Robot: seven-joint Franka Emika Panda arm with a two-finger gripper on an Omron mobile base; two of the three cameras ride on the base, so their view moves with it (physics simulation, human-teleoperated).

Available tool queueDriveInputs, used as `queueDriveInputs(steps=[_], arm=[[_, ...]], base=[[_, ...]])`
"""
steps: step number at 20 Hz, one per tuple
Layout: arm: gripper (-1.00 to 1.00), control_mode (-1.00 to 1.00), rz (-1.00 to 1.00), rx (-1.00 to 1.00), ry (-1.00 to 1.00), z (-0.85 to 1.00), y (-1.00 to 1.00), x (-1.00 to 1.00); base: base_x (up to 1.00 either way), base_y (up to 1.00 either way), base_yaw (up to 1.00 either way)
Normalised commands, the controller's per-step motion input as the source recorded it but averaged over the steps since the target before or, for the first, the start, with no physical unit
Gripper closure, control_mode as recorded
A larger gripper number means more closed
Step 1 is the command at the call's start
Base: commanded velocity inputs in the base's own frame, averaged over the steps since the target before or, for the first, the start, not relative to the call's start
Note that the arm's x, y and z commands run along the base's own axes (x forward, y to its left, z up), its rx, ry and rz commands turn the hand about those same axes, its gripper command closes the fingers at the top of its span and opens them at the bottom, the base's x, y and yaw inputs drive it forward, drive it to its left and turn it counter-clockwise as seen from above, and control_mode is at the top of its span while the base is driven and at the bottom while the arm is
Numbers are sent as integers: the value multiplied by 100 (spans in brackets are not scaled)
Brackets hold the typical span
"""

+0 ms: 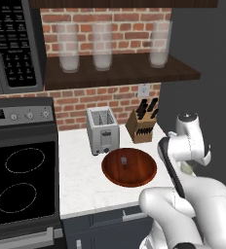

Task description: Grab a lemon wedge from the fridge and one ice cube from the ice bowl, and put them in the glass of lemonade.

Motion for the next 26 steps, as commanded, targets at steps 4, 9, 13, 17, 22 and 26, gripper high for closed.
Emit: queueDriveInputs(steps=[4,9,13,17,22,26], arm=[[100,-100,-1,0,0,0,0,11],[100,-100,0,0,0,0,0,24],[100,-100,0,0,0,0,-5,9],[100,-100,0,0,0,0,-26,0],[100,-100,0,0,0,0,-20,0],[100,-100,0,0,0,-2,-1,0]], base=[[0,0,0],[0,0,0],[0,0,0],[0,0,0],[0,0,0],[0,0,0]])
